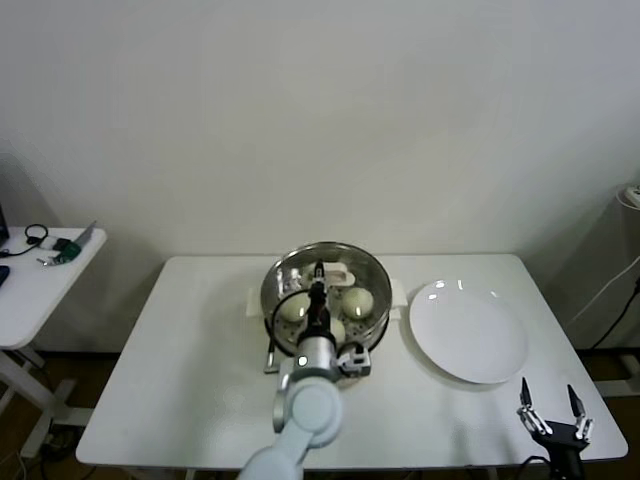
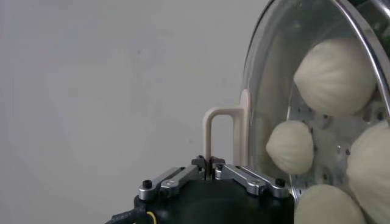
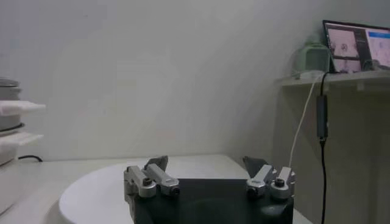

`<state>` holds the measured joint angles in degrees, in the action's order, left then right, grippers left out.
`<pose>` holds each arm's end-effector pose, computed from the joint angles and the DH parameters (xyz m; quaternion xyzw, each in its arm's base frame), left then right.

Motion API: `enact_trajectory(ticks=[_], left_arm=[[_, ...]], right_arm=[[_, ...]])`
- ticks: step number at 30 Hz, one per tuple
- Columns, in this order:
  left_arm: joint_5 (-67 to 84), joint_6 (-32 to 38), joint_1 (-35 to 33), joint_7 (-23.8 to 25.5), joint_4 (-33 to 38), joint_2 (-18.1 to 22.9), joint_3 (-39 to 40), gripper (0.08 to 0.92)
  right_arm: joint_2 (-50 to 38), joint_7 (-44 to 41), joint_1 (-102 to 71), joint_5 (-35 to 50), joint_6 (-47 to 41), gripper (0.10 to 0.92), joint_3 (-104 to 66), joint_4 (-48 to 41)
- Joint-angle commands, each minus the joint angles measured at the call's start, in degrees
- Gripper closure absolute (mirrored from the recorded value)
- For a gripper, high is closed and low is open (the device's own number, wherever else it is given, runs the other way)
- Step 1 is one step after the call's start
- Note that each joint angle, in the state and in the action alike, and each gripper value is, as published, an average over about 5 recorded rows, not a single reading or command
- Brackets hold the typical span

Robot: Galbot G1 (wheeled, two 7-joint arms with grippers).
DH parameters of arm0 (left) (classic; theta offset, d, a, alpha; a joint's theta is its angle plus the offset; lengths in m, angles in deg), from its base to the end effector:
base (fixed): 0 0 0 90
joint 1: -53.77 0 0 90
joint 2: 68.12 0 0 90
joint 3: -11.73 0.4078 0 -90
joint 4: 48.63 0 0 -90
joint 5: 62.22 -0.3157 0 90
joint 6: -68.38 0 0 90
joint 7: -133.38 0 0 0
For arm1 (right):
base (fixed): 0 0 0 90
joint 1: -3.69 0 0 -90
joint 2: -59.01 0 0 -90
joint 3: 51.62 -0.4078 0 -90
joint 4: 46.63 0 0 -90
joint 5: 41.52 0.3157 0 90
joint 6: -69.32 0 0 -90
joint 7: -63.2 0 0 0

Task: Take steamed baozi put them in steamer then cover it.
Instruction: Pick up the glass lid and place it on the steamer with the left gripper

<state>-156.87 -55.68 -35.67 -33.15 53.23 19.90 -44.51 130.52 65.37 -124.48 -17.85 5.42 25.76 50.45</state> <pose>0.2603 -0.1597 -0.3461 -0.0001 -0.7124 -0.7018 0.0058 0.0376 -0.1819 -0.4469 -0.1071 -0.9942 0.0106 0.0078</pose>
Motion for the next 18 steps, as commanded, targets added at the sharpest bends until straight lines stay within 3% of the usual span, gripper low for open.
enact_trajectory(ticks=[1,18], left_arm=[[0.2,0.0,-1.1,-2.7,-2.0,0.7,-0.1,0.863],[5.5,0.1,0.0,-4.6,-0.6,-2.9,-0.6,0.839]], right_arm=[[0.0,0.0,0.3,0.1,0.2,0.203,-0.2,-0.5],[0.3,-0.4,0.3,0.0,0.6,0.203,0.0,-0.7]])
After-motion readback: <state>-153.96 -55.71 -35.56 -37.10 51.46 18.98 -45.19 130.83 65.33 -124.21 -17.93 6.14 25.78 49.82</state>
